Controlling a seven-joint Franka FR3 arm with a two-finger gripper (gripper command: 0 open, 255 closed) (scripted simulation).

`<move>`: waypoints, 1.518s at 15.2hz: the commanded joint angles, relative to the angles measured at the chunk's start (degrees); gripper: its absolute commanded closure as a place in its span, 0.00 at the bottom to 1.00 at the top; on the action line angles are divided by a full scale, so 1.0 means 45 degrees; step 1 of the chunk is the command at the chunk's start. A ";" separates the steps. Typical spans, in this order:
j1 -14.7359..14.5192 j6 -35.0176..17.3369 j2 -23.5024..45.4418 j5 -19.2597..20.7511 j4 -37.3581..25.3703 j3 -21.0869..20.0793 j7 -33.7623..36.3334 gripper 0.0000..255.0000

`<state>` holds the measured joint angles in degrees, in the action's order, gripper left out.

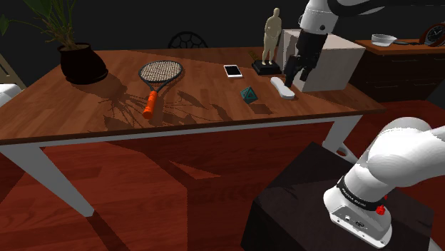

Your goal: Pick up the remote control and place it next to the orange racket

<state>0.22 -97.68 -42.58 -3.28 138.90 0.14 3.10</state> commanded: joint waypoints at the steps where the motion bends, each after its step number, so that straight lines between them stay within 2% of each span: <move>1: 0.0000 0.0000 0.0000 0.0000 0.0000 0.0000 0.0000 0.00; 13: 0.1373 -0.2865 0.4642 0.0753 -0.1594 0.1474 -0.0142 0.00; 23: 0.2287 -0.4246 0.8694 0.0549 -0.4113 0.2698 -0.0375 0.00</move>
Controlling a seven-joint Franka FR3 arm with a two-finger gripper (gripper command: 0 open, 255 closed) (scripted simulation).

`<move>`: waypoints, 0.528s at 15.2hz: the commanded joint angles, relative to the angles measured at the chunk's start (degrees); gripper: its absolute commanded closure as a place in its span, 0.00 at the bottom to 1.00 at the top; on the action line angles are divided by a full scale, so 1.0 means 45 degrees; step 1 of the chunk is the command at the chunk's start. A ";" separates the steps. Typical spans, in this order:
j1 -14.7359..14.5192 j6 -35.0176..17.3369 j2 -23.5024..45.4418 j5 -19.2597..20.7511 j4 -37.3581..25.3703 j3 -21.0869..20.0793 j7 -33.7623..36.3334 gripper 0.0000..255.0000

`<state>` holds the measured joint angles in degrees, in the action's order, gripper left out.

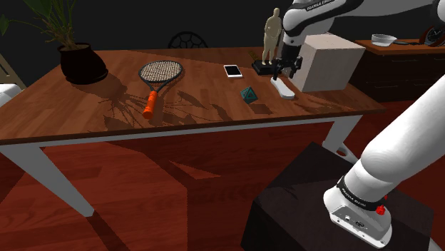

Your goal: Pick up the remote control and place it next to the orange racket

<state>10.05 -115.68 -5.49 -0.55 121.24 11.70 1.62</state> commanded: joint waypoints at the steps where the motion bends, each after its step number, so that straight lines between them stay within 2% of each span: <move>1: 0.0198 -0.0329 0.0860 -0.0127 -0.0494 0.0240 -0.0082 0.00; 5: 0.0563 -0.0532 0.2276 -0.0428 -0.1625 0.0590 -0.0216 0.00; 8: 0.0571 -0.1015 0.2463 -0.0493 -0.1322 0.0579 -0.0260 0.00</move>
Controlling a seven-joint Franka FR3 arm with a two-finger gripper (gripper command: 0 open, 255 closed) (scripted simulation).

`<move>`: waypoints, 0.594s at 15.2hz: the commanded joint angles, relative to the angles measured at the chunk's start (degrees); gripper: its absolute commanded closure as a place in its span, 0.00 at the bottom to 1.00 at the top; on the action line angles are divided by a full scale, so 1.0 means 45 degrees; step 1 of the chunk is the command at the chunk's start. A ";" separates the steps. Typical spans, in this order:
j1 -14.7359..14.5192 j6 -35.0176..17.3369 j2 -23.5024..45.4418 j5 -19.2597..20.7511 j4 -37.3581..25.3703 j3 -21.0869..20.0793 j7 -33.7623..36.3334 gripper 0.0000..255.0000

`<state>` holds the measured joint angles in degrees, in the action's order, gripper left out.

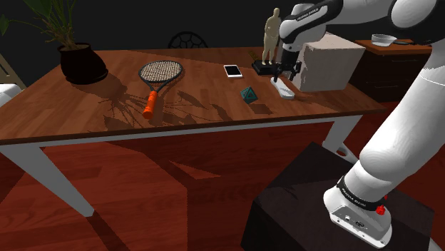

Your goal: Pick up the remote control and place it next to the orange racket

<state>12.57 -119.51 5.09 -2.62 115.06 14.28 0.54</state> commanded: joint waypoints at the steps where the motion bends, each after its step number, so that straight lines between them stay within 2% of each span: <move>1: 0.0014 -0.0324 0.0178 -0.0055 0.0146 0.0002 -0.0038 0.00; 5: 0.0023 -0.0894 0.0440 -0.0149 0.0465 -0.0012 -0.0102 0.00; 9: 0.0023 -0.0894 0.0440 -0.0149 0.0465 -0.0012 -0.0102 0.00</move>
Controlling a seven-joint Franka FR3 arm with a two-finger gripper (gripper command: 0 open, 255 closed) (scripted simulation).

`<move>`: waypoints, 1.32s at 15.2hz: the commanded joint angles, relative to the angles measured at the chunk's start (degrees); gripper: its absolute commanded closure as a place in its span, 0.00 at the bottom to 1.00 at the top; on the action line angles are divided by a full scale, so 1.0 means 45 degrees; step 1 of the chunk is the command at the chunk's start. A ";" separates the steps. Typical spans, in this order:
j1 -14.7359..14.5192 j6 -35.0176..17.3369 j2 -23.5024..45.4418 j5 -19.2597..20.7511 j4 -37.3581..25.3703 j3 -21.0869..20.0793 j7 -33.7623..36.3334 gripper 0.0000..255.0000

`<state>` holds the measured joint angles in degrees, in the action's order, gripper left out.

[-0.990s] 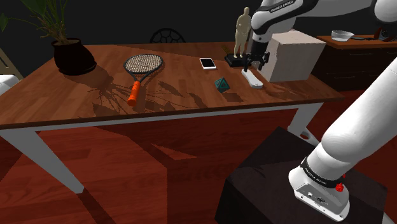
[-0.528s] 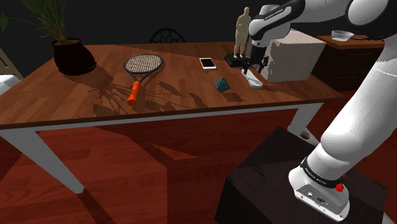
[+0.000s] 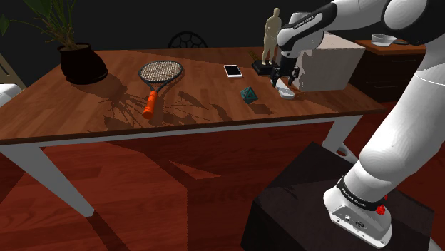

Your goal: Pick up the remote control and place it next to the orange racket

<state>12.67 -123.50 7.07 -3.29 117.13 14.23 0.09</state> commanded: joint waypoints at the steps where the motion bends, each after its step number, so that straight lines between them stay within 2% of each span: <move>1: 0.0000 -0.0007 0.0000 -0.0001 0.0005 0.0000 0.0000 0.00; 3: 0.0000 -0.0005 0.0001 -0.0001 0.0003 0.0000 0.0000 0.00; 4: 0.0000 -0.0005 0.0001 -0.0001 0.0003 0.0000 0.0000 1.00; 13: 0.0000 -0.0007 0.0000 -0.0001 0.0005 0.0000 0.0000 1.00; 20: -0.0025 0.1110 -0.0492 0.0172 -0.0639 0.0018 0.0133 1.00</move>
<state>12.58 -119.30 5.08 -2.59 114.83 14.31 0.60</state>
